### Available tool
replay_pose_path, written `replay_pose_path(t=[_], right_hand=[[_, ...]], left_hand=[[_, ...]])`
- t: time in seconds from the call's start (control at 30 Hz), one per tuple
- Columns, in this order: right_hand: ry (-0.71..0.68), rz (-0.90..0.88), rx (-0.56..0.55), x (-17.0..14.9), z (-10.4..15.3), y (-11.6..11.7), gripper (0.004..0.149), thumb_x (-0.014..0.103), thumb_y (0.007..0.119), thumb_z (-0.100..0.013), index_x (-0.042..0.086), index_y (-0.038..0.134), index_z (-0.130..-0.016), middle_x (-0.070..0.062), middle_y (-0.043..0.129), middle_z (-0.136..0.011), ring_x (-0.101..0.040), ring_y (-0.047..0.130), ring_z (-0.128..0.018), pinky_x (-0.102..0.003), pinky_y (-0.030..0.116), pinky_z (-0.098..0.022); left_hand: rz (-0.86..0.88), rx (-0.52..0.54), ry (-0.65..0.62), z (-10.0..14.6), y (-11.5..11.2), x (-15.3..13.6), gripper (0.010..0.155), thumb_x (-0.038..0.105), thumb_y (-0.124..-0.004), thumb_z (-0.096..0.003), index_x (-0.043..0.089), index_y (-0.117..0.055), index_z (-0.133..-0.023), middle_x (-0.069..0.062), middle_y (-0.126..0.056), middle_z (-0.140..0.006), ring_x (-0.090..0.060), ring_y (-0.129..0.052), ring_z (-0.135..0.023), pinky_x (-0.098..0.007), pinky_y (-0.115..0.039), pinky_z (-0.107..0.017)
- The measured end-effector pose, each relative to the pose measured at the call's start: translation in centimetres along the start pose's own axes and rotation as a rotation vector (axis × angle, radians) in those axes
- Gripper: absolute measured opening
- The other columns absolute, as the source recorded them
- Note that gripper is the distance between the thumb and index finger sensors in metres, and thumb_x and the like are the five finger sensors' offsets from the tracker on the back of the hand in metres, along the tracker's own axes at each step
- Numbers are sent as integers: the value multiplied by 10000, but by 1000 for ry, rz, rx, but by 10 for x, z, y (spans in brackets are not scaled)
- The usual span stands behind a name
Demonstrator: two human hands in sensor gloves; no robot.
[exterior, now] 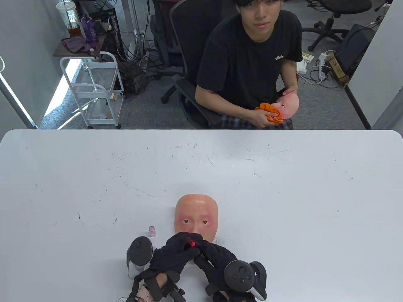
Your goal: Apply lipstick on mannequin lips
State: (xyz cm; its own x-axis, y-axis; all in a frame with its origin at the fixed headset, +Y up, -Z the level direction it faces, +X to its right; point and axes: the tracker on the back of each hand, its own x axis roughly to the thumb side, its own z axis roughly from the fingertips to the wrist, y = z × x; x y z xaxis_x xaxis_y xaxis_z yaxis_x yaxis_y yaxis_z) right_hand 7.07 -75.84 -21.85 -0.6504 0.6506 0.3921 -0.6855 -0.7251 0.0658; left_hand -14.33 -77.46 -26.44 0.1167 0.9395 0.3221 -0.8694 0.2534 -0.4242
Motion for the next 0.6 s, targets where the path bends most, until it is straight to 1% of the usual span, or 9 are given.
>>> replay_pose_path(t=[0.07, 0.17, 0.3, 0.43, 0.6], right_hand=[[-4, -7, -1, 0, 0, -1, 542, 385, 836, -437, 129, 751, -908, -90, 910, -802, -290, 936, -622, -388, 780, -474], [0, 0, -3, 0, 1, -2, 542, 385, 832, -441, 127, 750, -911, -92, 908, -804, -292, 934, -623, -390, 778, -475], [9, -19, -13, -2, 1, -3, 543, 392, 837, -437, 129, 758, -905, -89, 914, -796, -287, 941, -615, -386, 784, -467], [14, -17, -3, -2, 2, -2, 538, 392, 837, -437, 132, 761, -902, -87, 918, -792, -283, 945, -610, -383, 786, -464], [10, -12, -2, -2, 2, -2, 540, 384, 830, -440, 130, 751, -910, -90, 910, -805, -290, 937, -625, -389, 781, -474]], left_hand=[[-2, -15, -12, -1, 1, 1, 494, 399, -748, -500, 317, -770, -987, -58, -757, -954, -257, -757, -832, -397, -711, -635], [56, -25, -1, 0, -2, -2, 503, 392, -739, -517, 307, -740, -1013, -66, -725, -980, -266, -723, -856, -407, -684, -655], [90, -3, 38, 1, -4, -7, 559, 462, -792, -508, 302, -686, -1033, -47, -725, -971, -247, -737, -841, -399, -689, -643], [22, 24, 39, 2, -3, -5, 503, 453, -792, -500, 307, -736, -978, -34, -759, -943, -243, -767, -821, -393, -716, -624], [20, -8, 5, 0, -1, -1, 495, 389, -764, -497, 319, -767, -986, -47, -763, -959, -257, -756, -843, -408, -700, -647]])
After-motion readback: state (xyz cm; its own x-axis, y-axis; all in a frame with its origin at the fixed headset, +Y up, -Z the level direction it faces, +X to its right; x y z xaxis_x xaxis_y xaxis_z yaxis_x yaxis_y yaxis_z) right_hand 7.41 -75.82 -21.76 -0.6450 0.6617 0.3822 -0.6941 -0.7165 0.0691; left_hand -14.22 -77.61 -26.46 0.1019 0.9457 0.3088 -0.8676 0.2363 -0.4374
